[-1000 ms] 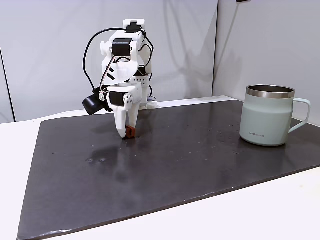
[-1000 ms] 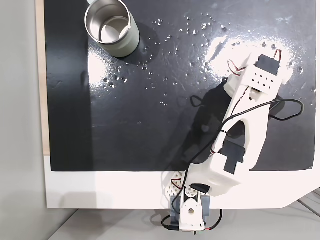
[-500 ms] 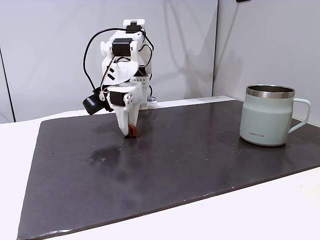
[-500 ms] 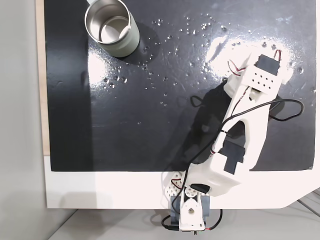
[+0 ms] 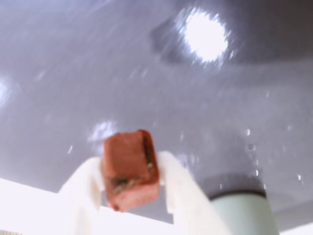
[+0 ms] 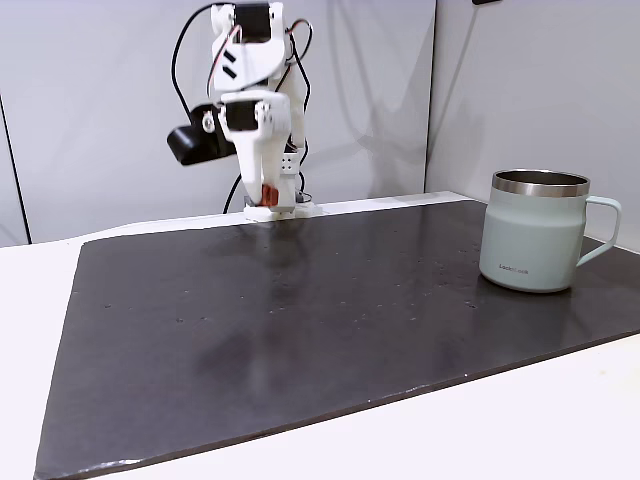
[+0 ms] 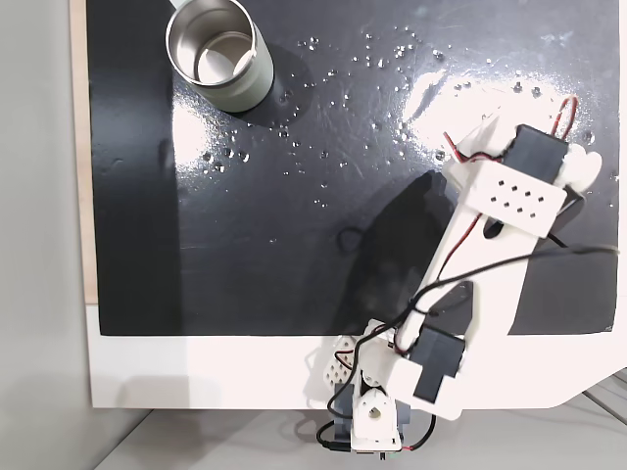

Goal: Grasp a cube and put it in the cup.

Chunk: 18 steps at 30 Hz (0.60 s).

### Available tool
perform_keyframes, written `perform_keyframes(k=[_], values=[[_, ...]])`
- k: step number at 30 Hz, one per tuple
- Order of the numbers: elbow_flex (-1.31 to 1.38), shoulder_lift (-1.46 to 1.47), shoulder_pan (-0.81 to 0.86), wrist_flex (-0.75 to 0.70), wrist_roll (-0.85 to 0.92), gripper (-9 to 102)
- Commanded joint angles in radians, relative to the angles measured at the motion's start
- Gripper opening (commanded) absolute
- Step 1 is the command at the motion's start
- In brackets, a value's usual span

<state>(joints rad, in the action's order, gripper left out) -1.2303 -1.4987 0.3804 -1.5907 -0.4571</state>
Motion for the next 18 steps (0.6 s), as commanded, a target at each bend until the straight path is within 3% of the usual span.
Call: perform_keyframes(k=[1, 18], values=[[0.101, -0.120, -0.015, -0.054, 0.008, 4], [0.388, -0.117, -0.138, -0.150, -0.029, 4]])
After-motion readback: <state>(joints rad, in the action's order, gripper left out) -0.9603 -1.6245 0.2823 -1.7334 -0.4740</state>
